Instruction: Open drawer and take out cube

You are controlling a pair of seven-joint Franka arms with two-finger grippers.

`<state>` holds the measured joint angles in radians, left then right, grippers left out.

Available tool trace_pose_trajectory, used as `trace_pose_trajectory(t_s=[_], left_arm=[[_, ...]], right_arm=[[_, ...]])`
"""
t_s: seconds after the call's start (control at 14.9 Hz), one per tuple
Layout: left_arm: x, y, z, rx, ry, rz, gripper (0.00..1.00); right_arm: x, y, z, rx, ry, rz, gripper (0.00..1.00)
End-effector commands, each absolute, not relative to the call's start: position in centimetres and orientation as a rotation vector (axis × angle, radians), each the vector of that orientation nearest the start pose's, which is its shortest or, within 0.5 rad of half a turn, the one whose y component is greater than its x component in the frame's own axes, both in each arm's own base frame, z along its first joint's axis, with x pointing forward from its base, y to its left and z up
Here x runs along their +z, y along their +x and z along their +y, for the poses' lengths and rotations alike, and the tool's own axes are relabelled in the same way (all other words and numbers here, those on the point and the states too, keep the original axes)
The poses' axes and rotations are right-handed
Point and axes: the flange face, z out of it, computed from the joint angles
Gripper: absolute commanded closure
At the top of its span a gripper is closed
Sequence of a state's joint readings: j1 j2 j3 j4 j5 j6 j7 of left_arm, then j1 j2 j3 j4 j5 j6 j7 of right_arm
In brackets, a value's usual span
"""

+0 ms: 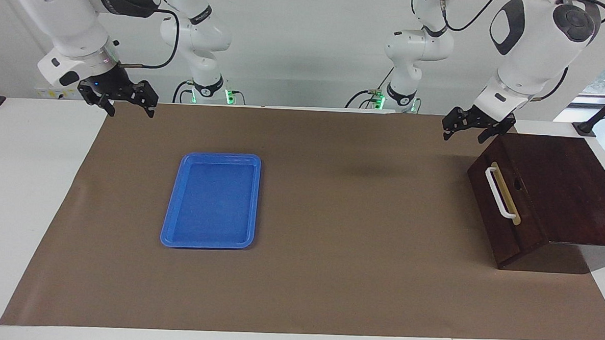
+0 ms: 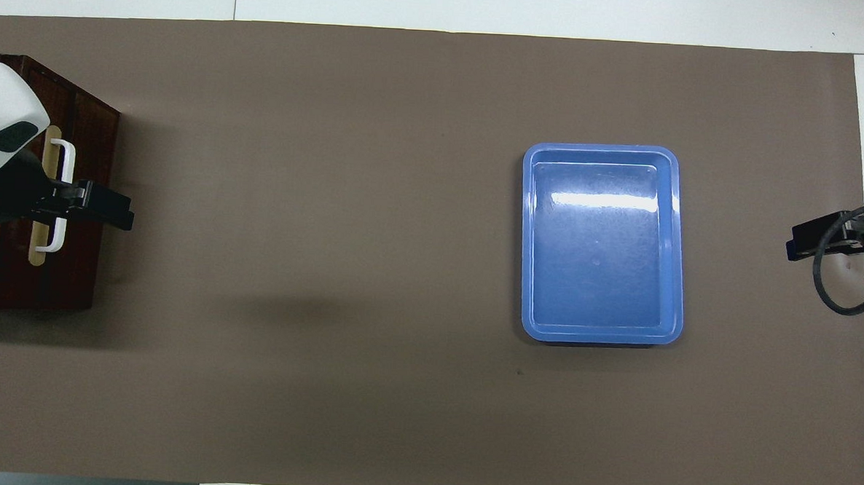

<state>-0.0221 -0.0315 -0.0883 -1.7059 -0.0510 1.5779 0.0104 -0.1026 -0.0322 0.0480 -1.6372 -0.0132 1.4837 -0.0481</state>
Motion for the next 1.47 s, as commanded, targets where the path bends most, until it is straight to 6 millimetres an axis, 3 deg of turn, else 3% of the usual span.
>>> trace_pose_trajectory(t_s=[0.0,0.47,0.94,1.4], left_arm=[[58.4,53.9,-6.8,0.176,-3.167,0.219,0.0],[57.6,55.1,-6.3,0.087,-3.099,0.28,0.0],[48.8,58.0,-4.6,0.115,-2.849,0.341,0.0],[43.3,58.7,-0.4,0.019,-2.805,0.342,0.0]], right_arm=[[60.6,52.5,-3.3,0.202,-3.127,0.007,0.0],[60.6,52.6,-3.3,0.202,-3.127,0.007,0.0],[60.5,52.6,-3.3,0.204,-3.127,0.007,0.0],[60.5,52.6,-3.3,0.204,-3.127,0.007,0.0]])
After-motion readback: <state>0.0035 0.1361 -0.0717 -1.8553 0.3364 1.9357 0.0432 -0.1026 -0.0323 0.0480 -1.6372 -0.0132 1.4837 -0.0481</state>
